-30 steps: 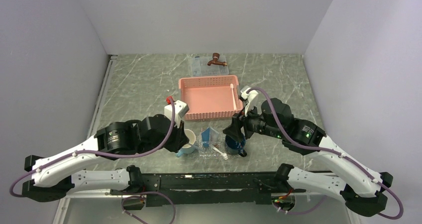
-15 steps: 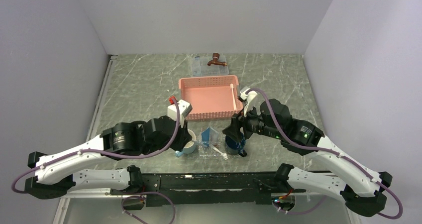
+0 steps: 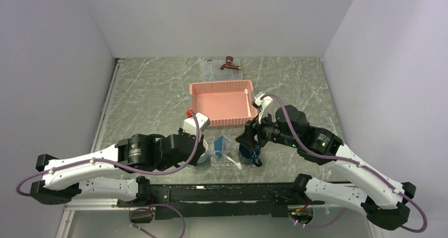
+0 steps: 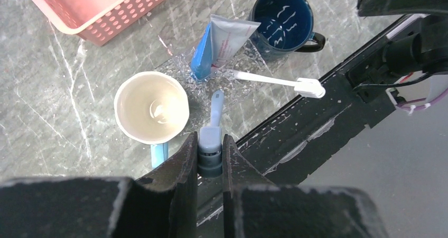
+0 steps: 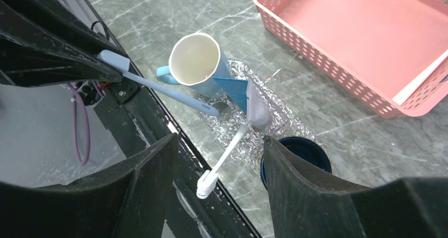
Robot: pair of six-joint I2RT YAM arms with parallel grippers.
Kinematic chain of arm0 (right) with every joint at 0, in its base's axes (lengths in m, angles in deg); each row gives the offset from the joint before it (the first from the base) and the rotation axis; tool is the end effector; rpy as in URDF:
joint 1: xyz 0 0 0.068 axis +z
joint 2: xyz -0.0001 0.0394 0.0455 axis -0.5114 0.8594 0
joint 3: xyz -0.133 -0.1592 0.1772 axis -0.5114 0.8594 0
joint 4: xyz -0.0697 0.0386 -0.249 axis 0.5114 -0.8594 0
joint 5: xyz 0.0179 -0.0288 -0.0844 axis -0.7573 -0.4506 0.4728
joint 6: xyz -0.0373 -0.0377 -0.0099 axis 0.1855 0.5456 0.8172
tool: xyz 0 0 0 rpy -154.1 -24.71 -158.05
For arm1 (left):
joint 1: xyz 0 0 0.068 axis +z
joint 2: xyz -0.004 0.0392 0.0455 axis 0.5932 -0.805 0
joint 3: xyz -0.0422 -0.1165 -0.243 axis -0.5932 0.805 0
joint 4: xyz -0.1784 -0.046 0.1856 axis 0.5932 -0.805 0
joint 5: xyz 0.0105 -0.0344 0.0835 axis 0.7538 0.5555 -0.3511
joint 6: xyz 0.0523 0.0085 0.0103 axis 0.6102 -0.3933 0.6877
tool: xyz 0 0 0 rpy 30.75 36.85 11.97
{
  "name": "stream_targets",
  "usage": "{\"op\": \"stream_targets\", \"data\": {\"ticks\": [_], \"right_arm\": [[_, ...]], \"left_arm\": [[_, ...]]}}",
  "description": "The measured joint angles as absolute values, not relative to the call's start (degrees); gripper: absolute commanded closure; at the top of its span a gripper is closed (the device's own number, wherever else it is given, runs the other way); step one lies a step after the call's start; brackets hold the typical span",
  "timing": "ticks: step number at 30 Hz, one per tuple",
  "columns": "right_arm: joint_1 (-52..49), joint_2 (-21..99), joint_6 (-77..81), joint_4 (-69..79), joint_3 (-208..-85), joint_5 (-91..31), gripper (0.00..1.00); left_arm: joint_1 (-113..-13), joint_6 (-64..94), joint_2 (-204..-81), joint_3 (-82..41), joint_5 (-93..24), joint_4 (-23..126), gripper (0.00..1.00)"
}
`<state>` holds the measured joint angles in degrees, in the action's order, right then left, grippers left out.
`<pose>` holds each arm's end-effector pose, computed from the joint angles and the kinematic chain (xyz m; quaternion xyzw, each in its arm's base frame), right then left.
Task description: Prepare toiletry sets of a toothbrush and toothpaste on the tray
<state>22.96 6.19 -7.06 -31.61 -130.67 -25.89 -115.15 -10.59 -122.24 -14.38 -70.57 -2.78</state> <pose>0.0996 0.1398 0.3717 -0.2925 0.7925 0.3280 0.4229 0.0511 -0.1713 0.3666 0.2195 0.8620 -0.2244 0.3980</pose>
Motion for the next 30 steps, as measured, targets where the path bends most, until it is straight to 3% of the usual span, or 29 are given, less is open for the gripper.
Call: {"op": "stream_targets", "data": {"ticks": [14, 30], "right_arm": [[22.94, 6.19, -7.52, -31.21, -129.38, -25.93, 0.38], [22.94, 6.52, -8.15, -30.56, -128.55, -26.74, 0.38]], "left_arm": [[-115.61, -11.42, -122.63, -6.29, -73.02, 2.64, 1.00], [-115.61, -10.17, -126.94, -5.70, -73.76, 5.73, 1.00]]}}
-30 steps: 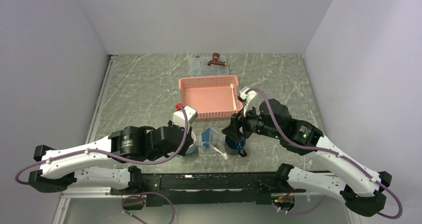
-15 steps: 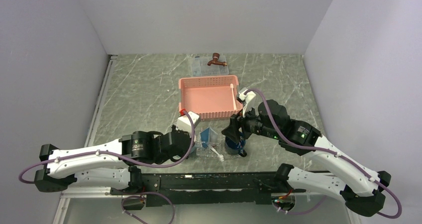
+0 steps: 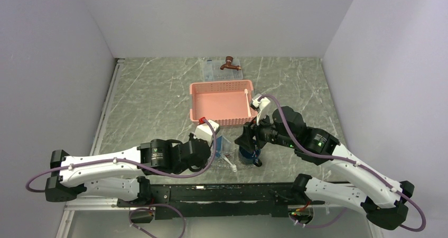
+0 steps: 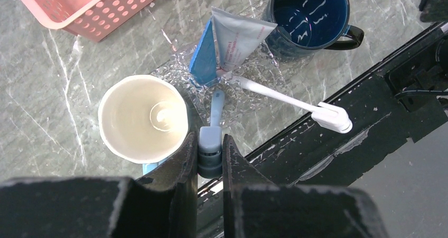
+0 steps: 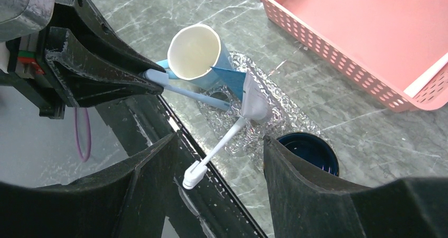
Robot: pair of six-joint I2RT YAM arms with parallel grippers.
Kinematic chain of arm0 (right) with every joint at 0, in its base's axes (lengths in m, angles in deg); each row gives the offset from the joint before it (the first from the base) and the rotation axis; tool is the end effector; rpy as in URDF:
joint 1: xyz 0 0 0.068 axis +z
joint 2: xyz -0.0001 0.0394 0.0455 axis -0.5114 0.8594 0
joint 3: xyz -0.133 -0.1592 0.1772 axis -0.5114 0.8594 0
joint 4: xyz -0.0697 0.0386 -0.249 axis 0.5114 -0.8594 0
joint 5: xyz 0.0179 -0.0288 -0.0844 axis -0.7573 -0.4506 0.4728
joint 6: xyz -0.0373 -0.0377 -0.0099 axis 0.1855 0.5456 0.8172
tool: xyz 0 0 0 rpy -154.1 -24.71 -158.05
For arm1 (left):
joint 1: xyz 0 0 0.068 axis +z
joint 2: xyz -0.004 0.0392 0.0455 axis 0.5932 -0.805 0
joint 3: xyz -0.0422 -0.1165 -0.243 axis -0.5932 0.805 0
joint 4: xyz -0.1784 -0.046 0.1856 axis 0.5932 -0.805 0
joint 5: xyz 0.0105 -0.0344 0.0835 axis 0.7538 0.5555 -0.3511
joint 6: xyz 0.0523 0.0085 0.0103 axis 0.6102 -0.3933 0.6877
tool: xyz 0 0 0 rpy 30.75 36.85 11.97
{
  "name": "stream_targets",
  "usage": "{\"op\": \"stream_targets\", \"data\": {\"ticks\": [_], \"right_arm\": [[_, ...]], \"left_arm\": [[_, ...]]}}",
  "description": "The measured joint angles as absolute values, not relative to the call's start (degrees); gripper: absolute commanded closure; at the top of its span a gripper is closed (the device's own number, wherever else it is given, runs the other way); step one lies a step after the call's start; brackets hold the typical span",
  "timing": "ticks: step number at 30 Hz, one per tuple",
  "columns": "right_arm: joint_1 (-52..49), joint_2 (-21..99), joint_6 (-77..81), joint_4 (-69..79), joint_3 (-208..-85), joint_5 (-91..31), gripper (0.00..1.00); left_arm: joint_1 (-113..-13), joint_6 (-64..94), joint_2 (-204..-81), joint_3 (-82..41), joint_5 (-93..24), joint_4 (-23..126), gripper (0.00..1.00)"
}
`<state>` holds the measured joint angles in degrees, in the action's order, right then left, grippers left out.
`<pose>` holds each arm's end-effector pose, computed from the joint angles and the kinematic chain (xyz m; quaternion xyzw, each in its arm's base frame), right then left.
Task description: Prepare toiletry sets of a toothbrush and toothpaste on the tray
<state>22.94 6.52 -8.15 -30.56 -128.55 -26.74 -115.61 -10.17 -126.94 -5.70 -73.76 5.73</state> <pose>0.1018 0.1435 0.3604 -0.2901 0.8000 0.3312 0.4075 0.0569 -0.2005 0.3165 0.2290 0.8696 -0.1748 0.4011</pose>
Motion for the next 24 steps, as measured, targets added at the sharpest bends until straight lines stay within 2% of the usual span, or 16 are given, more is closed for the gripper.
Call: {"op": "stream_targets", "data": {"ticks": [19, 24], "right_arm": [[22.94, 6.45, -8.59, -30.56, -128.20, -26.74, 0.38], [22.94, 6.43, -8.89, -30.56, -128.20, -26.74, 0.38]], "left_arm": [[-115.61, -10.22, -127.11, -3.08, -73.61, 8.92, 1.00], [-115.61, -10.59, -127.02, -1.57, -73.61, 9.40, 0.95]]}}
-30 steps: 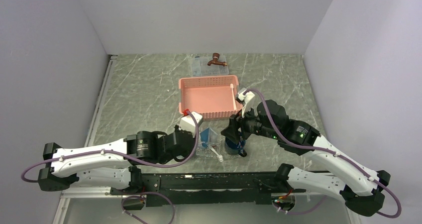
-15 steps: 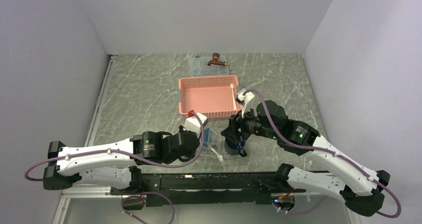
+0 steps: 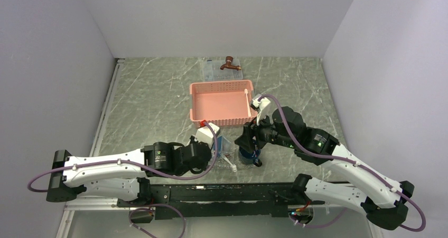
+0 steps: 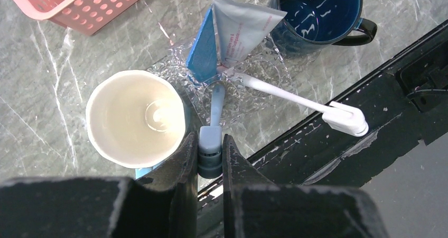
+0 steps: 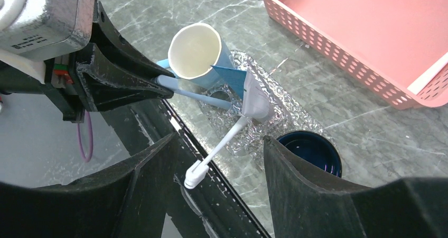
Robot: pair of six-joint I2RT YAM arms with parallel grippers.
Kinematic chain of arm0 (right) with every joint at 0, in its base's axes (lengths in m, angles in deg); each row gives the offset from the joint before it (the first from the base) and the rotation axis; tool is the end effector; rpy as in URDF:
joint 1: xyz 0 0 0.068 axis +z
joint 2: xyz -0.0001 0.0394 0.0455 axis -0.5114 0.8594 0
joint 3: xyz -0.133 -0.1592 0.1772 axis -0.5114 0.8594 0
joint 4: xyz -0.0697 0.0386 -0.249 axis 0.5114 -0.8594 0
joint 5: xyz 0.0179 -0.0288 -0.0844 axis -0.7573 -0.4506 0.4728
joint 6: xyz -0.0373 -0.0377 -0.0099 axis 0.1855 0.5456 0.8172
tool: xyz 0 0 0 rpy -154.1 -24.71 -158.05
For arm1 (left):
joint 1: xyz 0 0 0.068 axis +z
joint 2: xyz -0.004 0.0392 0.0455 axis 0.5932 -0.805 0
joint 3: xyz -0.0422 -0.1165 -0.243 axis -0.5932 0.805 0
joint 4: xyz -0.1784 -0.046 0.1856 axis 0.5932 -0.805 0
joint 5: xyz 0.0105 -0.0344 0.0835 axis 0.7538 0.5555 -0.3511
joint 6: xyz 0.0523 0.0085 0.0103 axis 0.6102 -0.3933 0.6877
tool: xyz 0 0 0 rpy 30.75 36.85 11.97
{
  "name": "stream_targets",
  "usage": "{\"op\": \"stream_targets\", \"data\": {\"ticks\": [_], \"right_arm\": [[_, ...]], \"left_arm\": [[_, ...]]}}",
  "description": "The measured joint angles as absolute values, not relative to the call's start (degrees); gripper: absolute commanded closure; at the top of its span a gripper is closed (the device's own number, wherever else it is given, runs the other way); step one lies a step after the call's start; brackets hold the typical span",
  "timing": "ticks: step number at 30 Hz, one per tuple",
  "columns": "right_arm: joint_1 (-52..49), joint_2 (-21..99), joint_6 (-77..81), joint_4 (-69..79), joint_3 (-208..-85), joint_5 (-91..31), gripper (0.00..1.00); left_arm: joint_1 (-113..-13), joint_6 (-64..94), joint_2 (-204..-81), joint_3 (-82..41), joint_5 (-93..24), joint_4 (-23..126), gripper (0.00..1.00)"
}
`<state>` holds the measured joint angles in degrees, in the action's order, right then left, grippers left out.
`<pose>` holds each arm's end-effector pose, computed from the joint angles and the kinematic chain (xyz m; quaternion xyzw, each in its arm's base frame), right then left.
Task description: Prepare toiletry sets of a toothbrush and toothpaste on the tray
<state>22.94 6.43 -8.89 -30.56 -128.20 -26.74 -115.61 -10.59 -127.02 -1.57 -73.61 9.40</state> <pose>0.1017 0.1434 0.3587 -0.2852 0.8031 0.3328 0.4037 0.0574 -0.2031 0.2977 0.2280 0.8717 -0.1732 0.3977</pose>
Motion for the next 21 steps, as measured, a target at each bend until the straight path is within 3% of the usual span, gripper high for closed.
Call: {"op": "stream_targets", "data": {"ticks": [21], "right_arm": [[22.94, 6.08, -9.44, -30.12, -127.32, -26.92, 0.38]], "left_arm": [[-115.61, -11.62, -126.32, -0.13, -73.89, 11.30, 0.81]]}}
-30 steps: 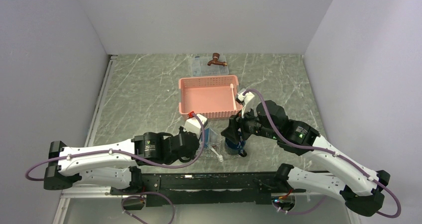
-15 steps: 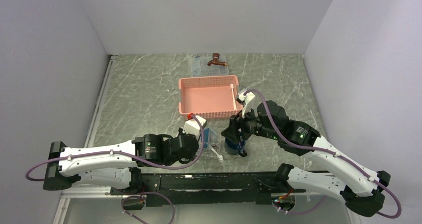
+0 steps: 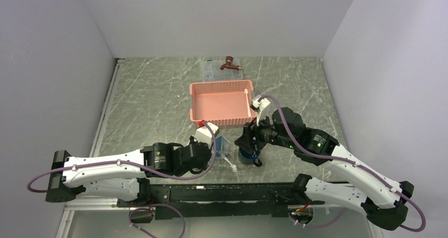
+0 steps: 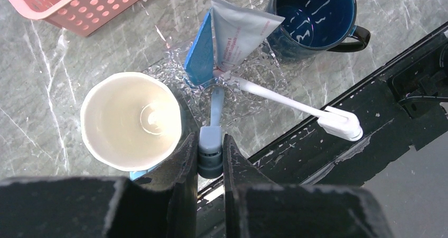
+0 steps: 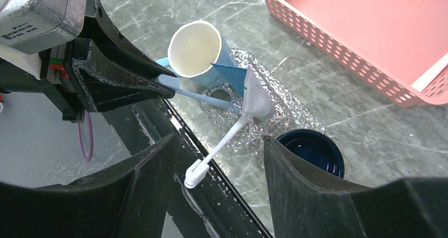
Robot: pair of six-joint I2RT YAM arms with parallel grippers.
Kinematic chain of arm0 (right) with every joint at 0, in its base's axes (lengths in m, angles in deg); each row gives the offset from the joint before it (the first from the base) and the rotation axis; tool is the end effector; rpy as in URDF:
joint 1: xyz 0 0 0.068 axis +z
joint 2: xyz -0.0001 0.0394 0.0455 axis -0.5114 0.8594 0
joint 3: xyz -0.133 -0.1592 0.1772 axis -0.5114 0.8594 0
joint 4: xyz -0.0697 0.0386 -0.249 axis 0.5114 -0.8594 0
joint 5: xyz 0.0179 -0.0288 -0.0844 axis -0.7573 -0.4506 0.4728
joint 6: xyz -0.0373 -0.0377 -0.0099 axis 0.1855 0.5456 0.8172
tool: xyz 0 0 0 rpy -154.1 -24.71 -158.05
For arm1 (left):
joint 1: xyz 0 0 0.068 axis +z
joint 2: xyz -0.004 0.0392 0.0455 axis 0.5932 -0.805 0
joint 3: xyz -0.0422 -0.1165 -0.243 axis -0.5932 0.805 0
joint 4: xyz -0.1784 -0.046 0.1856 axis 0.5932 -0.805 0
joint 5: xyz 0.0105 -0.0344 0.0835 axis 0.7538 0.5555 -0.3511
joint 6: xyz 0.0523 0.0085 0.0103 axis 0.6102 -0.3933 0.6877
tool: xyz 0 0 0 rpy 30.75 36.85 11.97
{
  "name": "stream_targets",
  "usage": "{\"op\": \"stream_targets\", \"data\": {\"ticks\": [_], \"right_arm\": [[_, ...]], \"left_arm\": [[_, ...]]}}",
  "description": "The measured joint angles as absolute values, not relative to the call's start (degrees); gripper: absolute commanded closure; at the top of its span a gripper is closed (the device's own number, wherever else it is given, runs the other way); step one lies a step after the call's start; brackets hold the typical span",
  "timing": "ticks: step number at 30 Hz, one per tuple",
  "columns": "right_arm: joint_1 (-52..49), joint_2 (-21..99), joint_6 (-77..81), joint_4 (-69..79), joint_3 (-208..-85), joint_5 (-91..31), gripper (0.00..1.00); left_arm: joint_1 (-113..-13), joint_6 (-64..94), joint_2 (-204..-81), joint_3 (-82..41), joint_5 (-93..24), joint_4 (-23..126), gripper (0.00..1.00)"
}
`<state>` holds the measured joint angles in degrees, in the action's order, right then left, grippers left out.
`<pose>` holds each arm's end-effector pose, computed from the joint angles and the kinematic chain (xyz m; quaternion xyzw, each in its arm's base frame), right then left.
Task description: Prepare toiletry sets of a toothbrush and toothpaste on the tray
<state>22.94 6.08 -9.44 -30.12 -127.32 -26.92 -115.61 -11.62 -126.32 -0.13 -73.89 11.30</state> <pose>0.1014 0.1432 0.3553 -0.2822 0.8045 0.3354 0.4008 0.0573 -0.2022 0.2944 0.2155 0.8709 -0.1837 0.4017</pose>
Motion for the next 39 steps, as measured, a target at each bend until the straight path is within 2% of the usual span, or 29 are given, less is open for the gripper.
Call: {"op": "stream_targets", "data": {"ticks": [5, 11, 20, 34, 39], "right_arm": [[22.94, 6.10, -9.44, -30.12, -127.26, -26.92, 0.38], [22.94, 6.21, -9.44, -30.10, -127.24, -26.94, 0.38], [22.94, 6.28, -9.44, -29.59, -127.24, -26.96, 0.38], [22.94, 6.28, -9.44, -29.24, -127.24, -26.96, 0.38], [22.94, 6.28, -9.46, -29.24, -127.24, -26.92, 0.37]], "left_arm": [[-115.61, -11.62, -126.37, -0.10, -73.89, 11.52, 0.80], [-115.61, -11.66, -126.35, 0.01, -73.92, 11.61, 0.73], [-115.61, -11.88, -126.35, 0.11, -73.87, 11.54, 0.68], [-115.61, -11.86, -126.37, 0.11, -73.85, 11.50, 0.66], [-115.61, -11.81, -126.37, 0.09, -73.85, 11.41, 0.60]]}}
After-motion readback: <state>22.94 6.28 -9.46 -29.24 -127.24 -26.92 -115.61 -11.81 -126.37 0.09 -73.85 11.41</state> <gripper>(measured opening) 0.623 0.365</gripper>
